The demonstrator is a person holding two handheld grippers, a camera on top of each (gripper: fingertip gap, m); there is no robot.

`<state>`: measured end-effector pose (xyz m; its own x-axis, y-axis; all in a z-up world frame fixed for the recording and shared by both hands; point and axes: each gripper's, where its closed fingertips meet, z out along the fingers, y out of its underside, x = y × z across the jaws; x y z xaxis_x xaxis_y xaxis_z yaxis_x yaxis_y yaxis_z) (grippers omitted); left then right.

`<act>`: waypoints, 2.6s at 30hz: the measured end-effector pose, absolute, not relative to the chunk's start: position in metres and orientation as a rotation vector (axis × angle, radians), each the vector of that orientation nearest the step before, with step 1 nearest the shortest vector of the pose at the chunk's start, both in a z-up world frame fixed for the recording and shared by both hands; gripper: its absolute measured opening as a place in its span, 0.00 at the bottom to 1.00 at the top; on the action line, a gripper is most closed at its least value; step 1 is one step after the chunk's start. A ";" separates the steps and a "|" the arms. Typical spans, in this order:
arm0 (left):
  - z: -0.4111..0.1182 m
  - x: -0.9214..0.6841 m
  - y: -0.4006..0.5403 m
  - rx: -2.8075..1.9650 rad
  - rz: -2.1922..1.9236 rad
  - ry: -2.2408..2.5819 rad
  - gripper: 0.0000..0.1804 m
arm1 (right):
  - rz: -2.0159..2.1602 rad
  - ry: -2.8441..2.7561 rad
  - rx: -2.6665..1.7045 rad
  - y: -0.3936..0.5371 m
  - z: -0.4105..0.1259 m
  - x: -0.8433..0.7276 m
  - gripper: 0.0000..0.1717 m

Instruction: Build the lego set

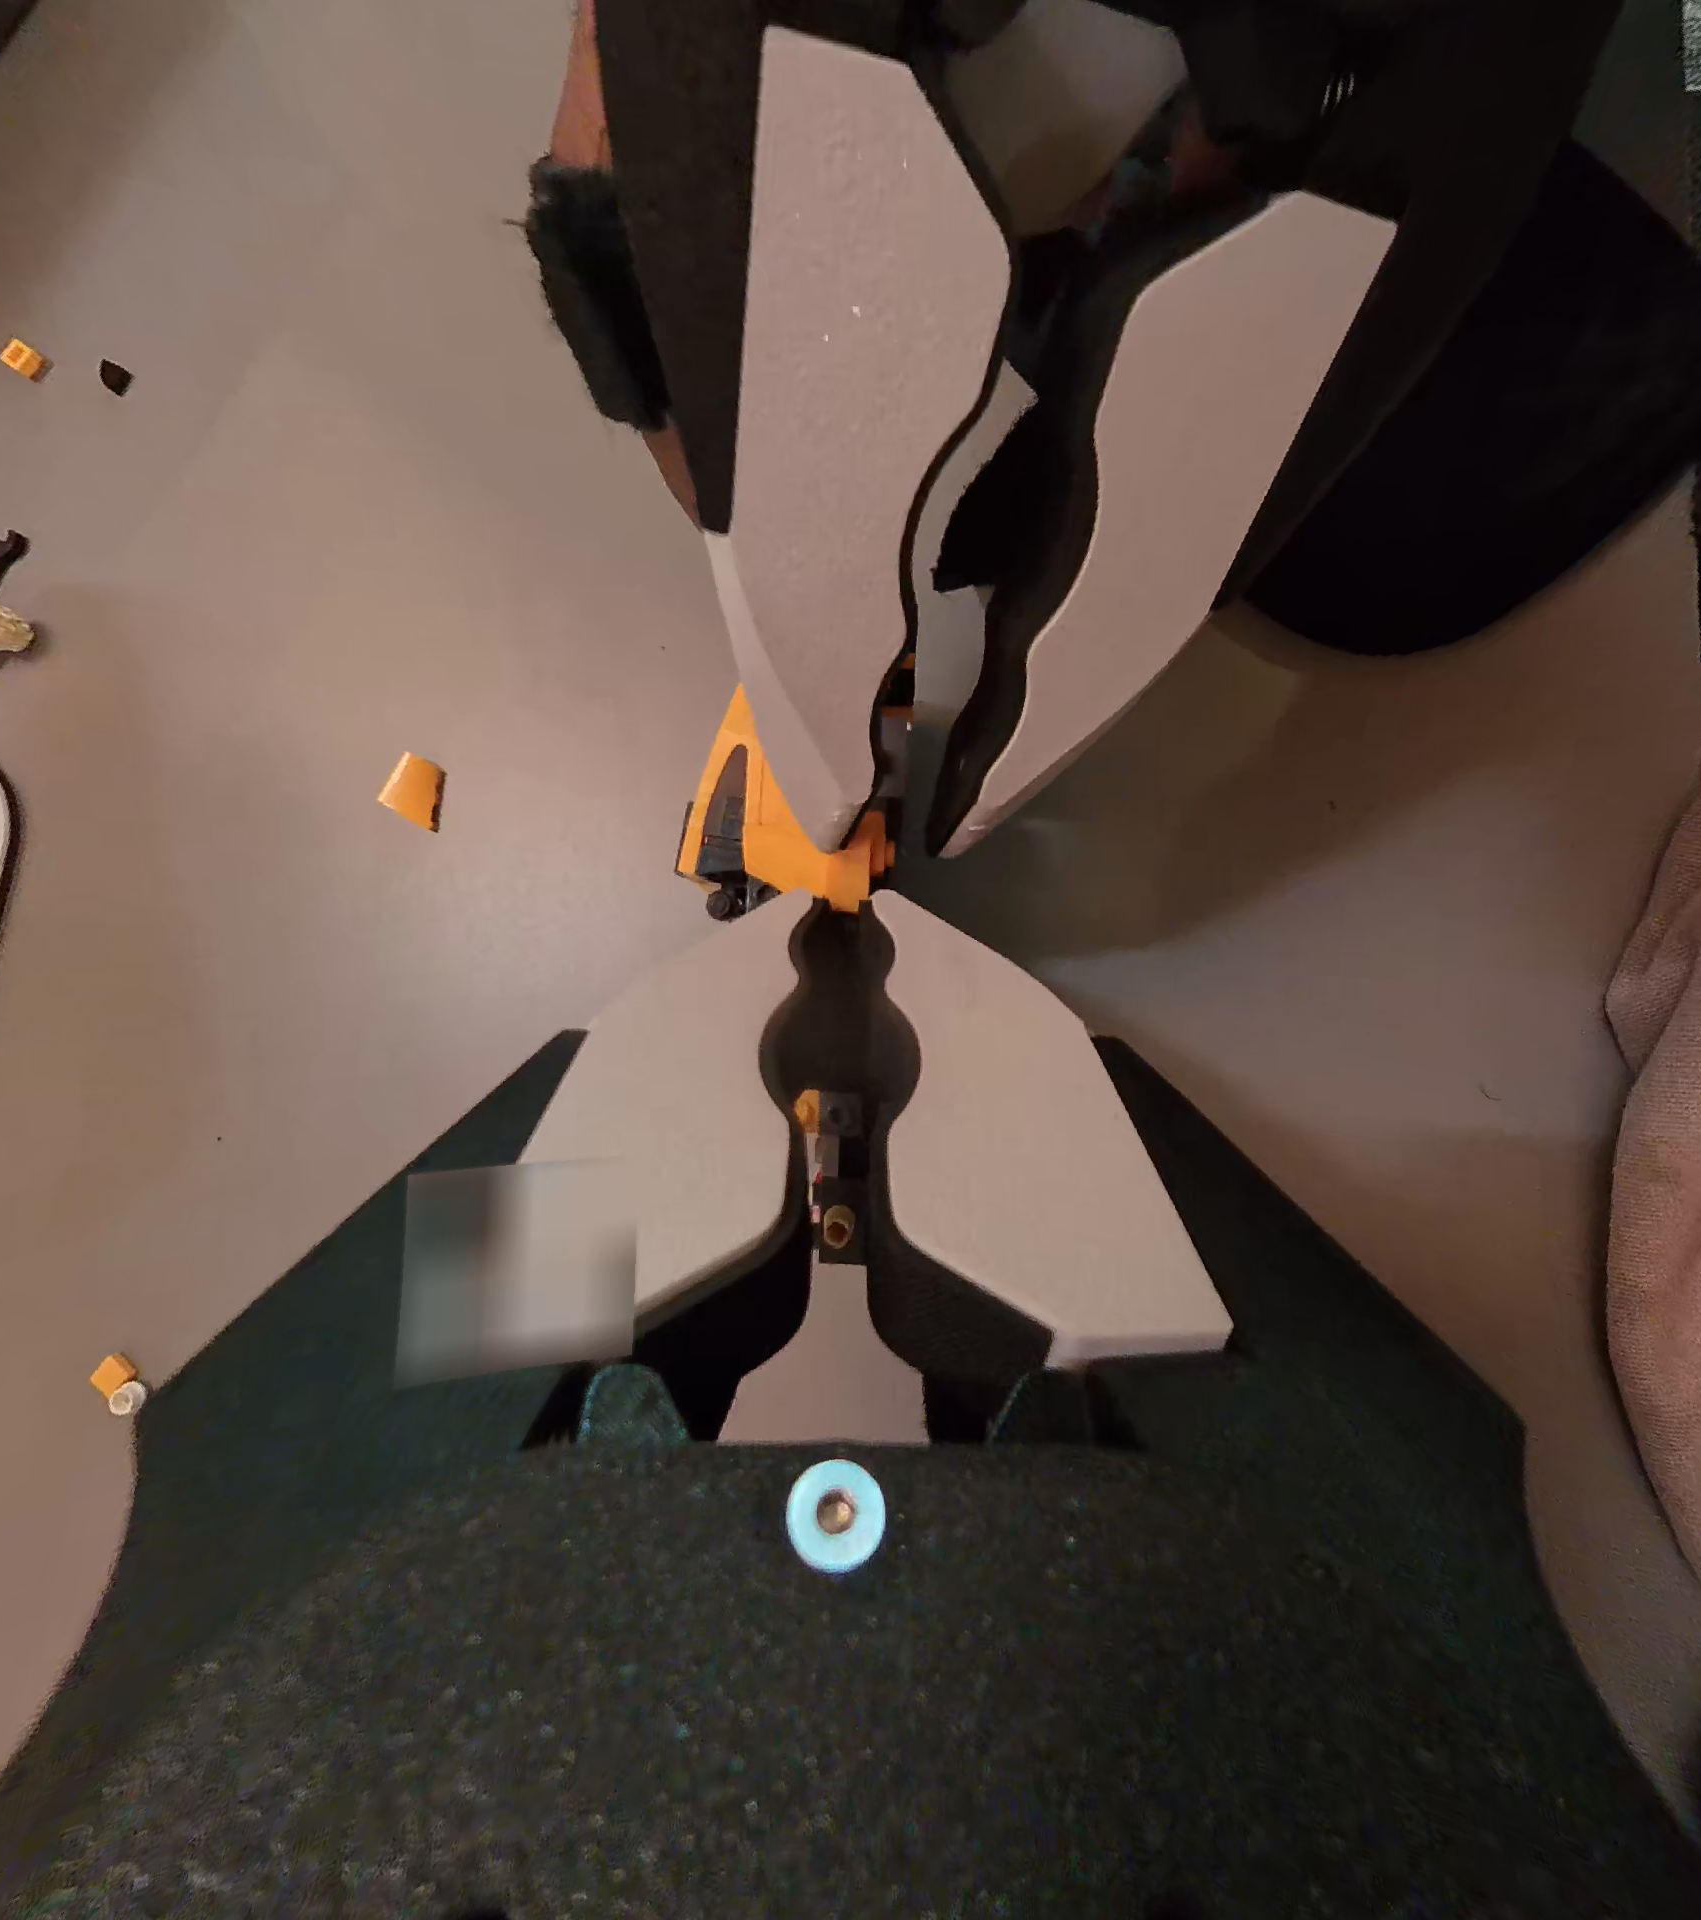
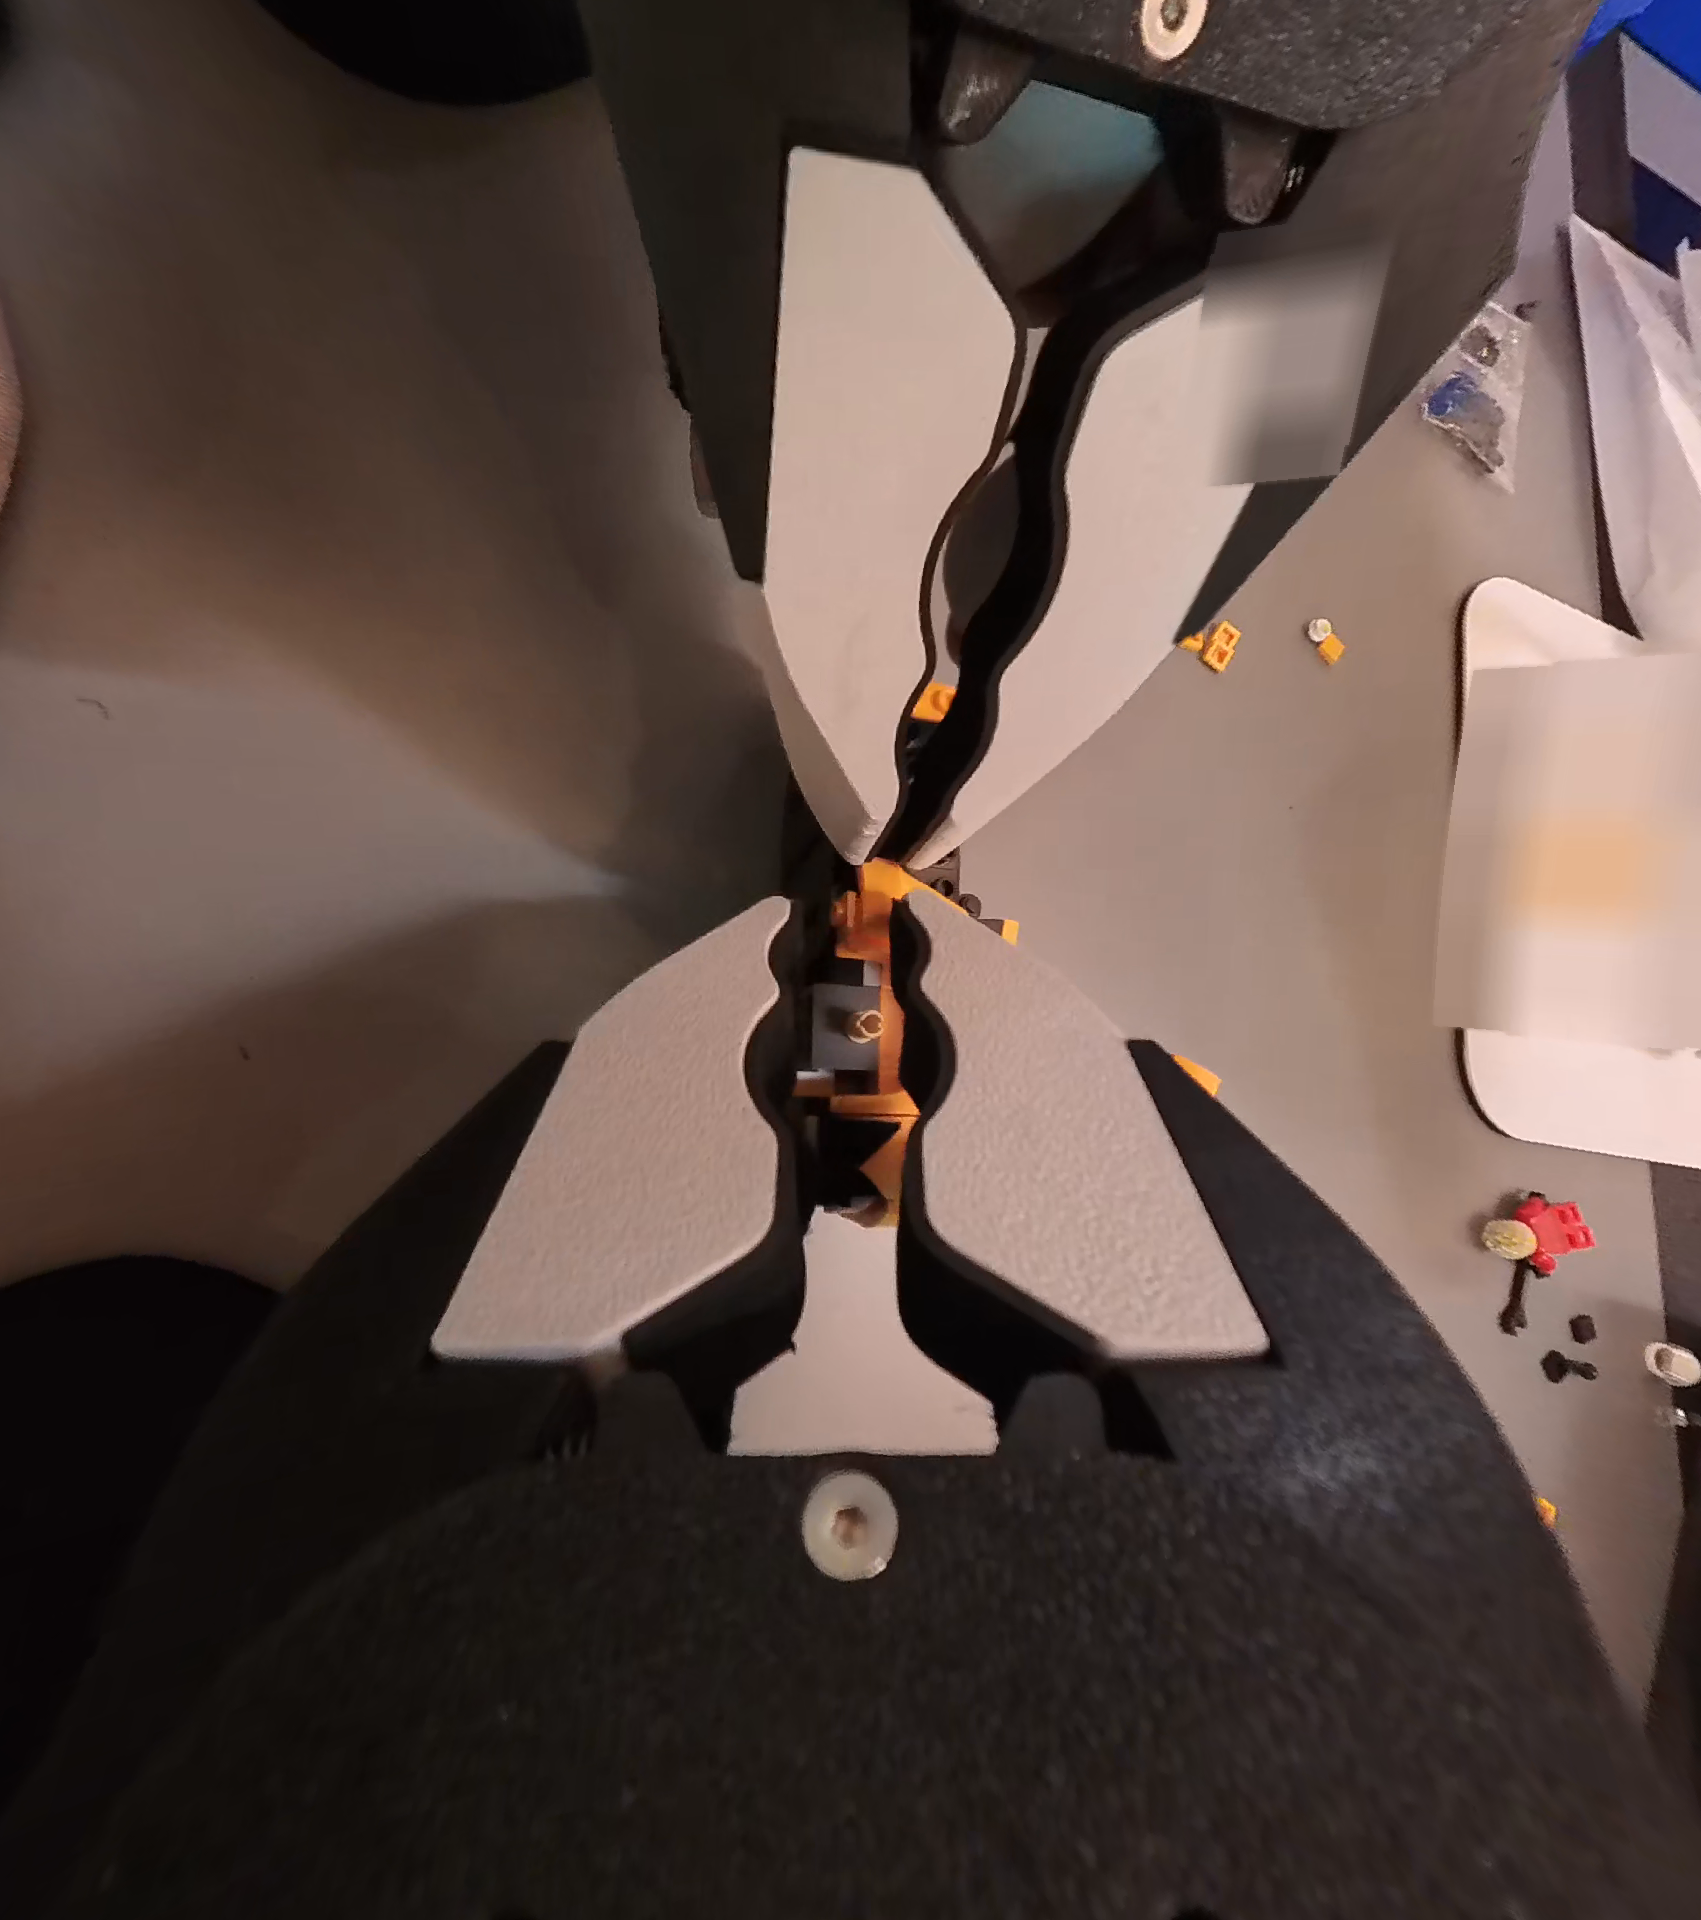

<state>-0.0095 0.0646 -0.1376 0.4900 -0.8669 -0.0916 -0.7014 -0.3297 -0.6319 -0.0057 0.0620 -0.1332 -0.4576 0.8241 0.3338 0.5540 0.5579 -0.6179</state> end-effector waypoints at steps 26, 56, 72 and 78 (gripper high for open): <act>-0.137 -0.014 0.057 -2.128 -0.360 1.274 0.02 | 0.532 -2.199 -1.132 0.067 -0.138 -0.004 0.07; -0.140 -0.010 0.061 -2.092 -0.387 1.256 0.02 | 0.110 -2.347 -0.945 0.069 -0.141 0.000 0.07; -0.138 -0.007 0.064 -2.051 -0.432 1.233 0.05 | -0.057 -2.393 -0.809 0.070 -0.141 0.002 0.06; -0.139 -0.006 0.067 -2.053 -0.449 1.215 0.04 | -0.035 -2.385 -0.815 0.070 -0.141 0.003 0.06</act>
<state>-0.0056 0.0669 -0.1395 0.5002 -0.8643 -0.0533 -0.6220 -0.3158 -0.7165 0.0028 0.0701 -0.1408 -0.6240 0.5467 0.5584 0.5626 0.8102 -0.1644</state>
